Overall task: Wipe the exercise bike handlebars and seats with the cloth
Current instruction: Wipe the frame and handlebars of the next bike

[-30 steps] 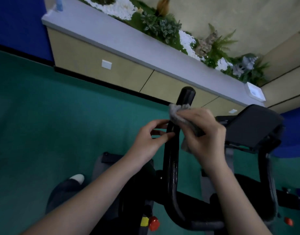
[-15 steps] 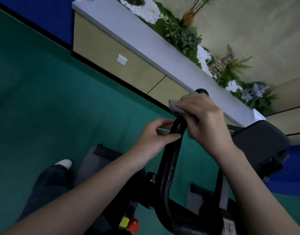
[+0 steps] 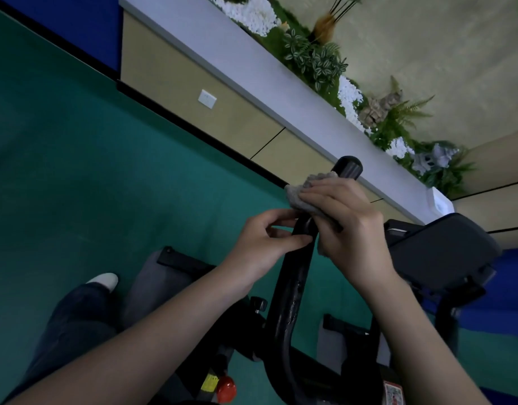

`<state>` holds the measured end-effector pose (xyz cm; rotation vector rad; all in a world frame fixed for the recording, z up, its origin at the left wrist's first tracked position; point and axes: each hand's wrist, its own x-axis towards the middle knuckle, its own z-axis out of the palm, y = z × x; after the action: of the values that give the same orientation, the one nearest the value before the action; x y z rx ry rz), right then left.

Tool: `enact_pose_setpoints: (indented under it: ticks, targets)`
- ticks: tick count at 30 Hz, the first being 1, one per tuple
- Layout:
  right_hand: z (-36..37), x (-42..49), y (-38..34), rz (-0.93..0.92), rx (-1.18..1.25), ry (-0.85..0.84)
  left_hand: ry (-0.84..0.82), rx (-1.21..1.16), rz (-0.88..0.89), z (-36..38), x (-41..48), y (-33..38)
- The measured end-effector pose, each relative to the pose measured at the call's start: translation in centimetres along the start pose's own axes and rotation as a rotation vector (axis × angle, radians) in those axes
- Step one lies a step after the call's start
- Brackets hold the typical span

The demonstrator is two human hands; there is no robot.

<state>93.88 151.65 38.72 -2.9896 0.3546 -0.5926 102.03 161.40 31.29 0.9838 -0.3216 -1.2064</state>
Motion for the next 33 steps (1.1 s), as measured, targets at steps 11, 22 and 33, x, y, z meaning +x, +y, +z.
enact_pose_setpoints:
  ticks: [11,22,33]
  targets:
    - [3.2,-4.2,-4.2,0.431,0.098,0.573,-0.089,0.173,-0.015,-1.1,0.5,1.0]
    - [1.8,4.1,-0.9,1.021,0.358,0.828,-0.1,0.245,-0.051,-1.0,1.1,1.6]
    - [2.5,4.8,1.1,1.278,0.566,0.875,-0.127,0.268,-0.056,-1.1,1.3,1.7]
